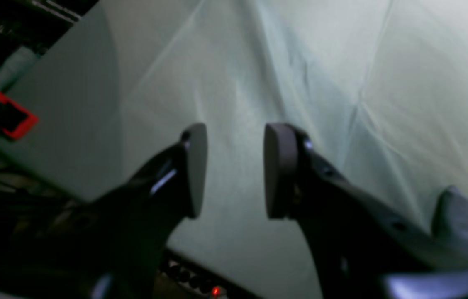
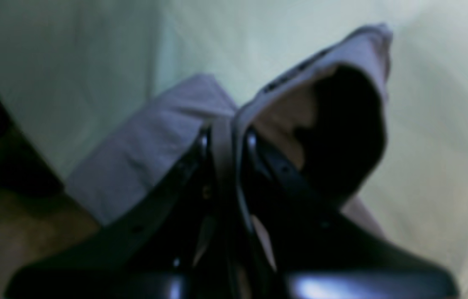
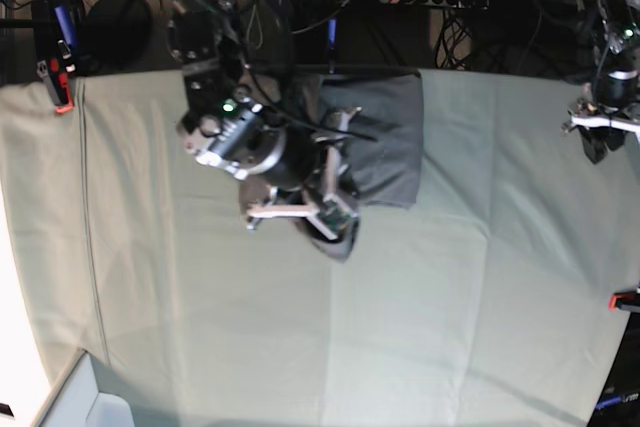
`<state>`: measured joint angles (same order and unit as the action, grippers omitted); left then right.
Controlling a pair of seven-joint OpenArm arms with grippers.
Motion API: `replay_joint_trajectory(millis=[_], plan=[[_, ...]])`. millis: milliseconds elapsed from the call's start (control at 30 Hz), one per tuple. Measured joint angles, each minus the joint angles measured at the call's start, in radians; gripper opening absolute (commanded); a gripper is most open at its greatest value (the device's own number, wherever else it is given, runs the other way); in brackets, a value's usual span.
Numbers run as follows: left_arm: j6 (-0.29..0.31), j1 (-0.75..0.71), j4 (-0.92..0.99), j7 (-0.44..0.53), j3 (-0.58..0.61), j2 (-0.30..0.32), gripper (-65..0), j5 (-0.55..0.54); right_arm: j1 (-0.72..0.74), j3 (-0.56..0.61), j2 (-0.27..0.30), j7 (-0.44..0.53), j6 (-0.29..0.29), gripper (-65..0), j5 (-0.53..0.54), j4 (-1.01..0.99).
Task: Layout the t-shirt on the table in an organized manner, then fold the t-shirt properly
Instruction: 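Carry the strip end held by the right gripper over onto the folded stack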
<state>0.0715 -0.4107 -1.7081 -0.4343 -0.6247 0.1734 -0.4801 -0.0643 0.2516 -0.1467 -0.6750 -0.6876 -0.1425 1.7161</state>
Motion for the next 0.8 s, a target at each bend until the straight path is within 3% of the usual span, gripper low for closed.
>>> replay_joint_trajectory(millis=[200, 500, 567, 800], plan=[[0.0, -0.004, 0.0, 0.001, 0.0, -0.001, -42.8, 0.0, 0.017, 0.124, 0.0, 0.01, 0.0, -65.0, 0.008, -0.057], [0.0, 0.0, 0.0, 0.0, 0.005, -0.002, -42.8, 0.0, 0.108, 0.14, 0.0, 0.021, 0.0, -65.0, 0.004, -0.194], [0.0, 0.004, 0.006, 0.002, 0.005, -0.001, -42.8, 0.0, 0.111, 0.14, 0.0, 0.021, 0.0, -60.5, 0.005, -0.194], [0.0, 0.007, 0.035, 0.004, 0.005, -0.002, -42.8, 0.0, 0.106, 0.142, 0.0, 0.019, 0.0, -35.0, 0.006, -0.182]])
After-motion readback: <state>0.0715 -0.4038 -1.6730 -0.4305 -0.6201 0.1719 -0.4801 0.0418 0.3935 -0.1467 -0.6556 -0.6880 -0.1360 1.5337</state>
